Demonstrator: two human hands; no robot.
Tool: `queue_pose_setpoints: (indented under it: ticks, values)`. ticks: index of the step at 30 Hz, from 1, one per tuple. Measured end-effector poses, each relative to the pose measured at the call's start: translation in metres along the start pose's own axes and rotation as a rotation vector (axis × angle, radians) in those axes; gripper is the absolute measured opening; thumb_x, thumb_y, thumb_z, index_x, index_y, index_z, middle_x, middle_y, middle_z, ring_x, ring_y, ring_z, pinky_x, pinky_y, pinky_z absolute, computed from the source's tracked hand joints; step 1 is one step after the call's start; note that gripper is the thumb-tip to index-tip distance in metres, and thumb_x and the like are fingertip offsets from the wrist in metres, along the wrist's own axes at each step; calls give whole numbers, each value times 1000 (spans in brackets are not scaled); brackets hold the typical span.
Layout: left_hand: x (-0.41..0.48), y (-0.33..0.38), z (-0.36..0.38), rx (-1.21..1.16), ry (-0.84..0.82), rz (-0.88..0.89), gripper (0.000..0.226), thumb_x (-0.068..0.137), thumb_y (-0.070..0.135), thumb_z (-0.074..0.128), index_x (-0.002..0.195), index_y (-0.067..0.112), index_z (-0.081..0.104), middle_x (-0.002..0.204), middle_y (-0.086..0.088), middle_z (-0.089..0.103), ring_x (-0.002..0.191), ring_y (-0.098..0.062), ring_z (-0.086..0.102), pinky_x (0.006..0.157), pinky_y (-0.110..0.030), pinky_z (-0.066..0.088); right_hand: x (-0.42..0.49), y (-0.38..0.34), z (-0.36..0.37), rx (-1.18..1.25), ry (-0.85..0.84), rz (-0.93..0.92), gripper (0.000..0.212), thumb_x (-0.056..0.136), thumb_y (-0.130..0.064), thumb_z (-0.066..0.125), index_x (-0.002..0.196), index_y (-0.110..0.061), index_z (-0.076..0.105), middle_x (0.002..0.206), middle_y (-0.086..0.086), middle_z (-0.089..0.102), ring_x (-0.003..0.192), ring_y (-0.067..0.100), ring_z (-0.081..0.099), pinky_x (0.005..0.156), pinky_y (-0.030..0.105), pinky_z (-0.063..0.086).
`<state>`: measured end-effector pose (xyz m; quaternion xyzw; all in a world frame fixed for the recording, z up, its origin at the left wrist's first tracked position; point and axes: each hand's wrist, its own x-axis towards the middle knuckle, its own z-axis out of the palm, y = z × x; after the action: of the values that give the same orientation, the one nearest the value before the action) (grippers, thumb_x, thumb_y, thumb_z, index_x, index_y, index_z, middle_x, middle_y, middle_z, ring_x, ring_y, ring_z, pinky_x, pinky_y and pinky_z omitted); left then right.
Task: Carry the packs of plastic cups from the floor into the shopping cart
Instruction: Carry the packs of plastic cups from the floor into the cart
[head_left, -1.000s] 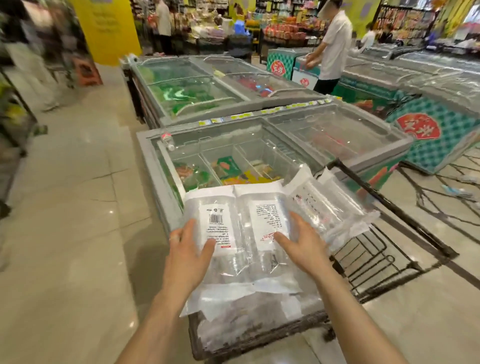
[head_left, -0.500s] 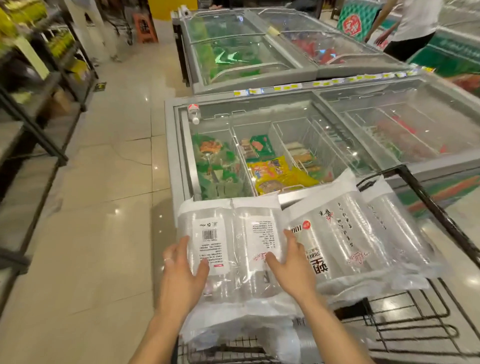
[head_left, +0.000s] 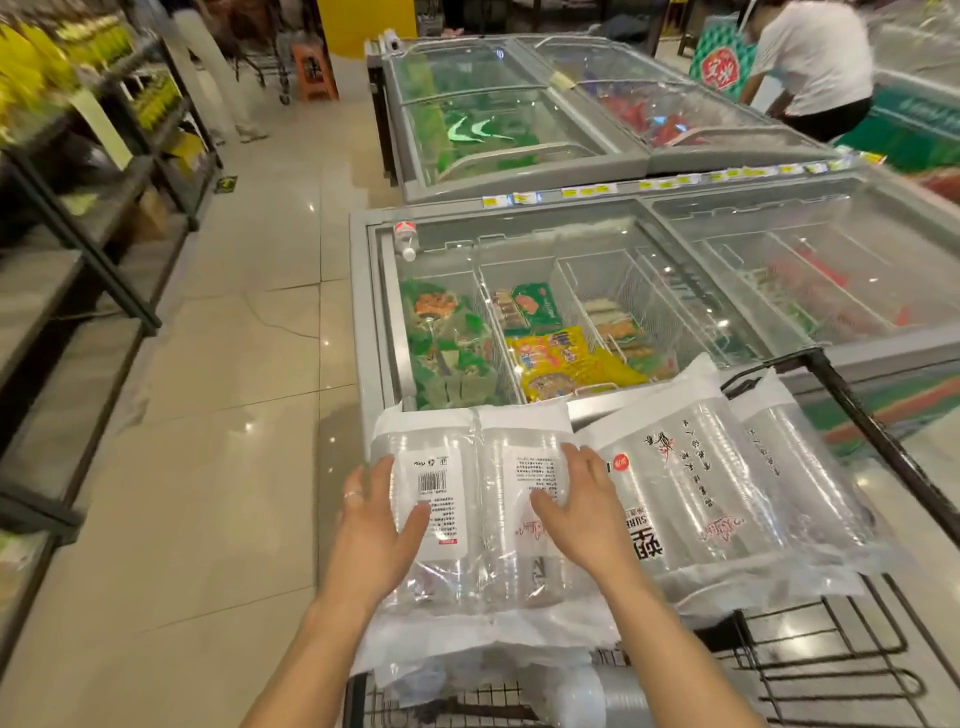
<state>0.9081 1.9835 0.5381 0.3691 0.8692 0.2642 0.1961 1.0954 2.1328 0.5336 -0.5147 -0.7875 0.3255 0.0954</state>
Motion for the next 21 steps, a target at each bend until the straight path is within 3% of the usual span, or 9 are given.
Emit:
queue_pose_setpoints:
  ticks: [6, 11, 18, 21]
  values:
    - [24, 64, -52, 154, 104, 184, 72, 92, 51, 51, 153, 30, 20, 160, -7, 18, 147, -25, 17, 116, -47, 25, 21, -74, -51, -153, 85, -335, 73, 91, -49, 54, 151, -17, 29, 159, 3, 25, 147, 19, 19, 117, 37, 22]
    - [38, 101, -115, 291, 239, 310, 73, 87, 55, 53, 150, 28, 26, 157, -3, 29, 143, -23, 26, 113, -45, 31, 36, -138, -101, -227, 145, -540, 73, 89, -57, 53, 150, -25, 30, 159, 1, 26, 147, 22, 19, 117, 45, 23]
    - [2, 96, -197, 397, 420, 235, 77, 84, 60, 51, 150, 27, 29, 157, -4, 28, 144, -22, 25, 114, -42, 29, 20, -221, -126, -275, 156, -776, 83, 82, -68, 43, 151, -25, 28, 157, 2, 30, 145, 25, 24, 114, 49, 28]
    - [-31, 70, -229, 426, 472, 172, 77, 85, 59, 53, 151, 28, 27, 158, -3, 27, 144, -22, 25, 114, -42, 30, -6, -249, -114, -278, 142, -853, 77, 86, -63, 49, 149, -21, 32, 152, 2, 35, 142, 23, 28, 113, 46, 29]
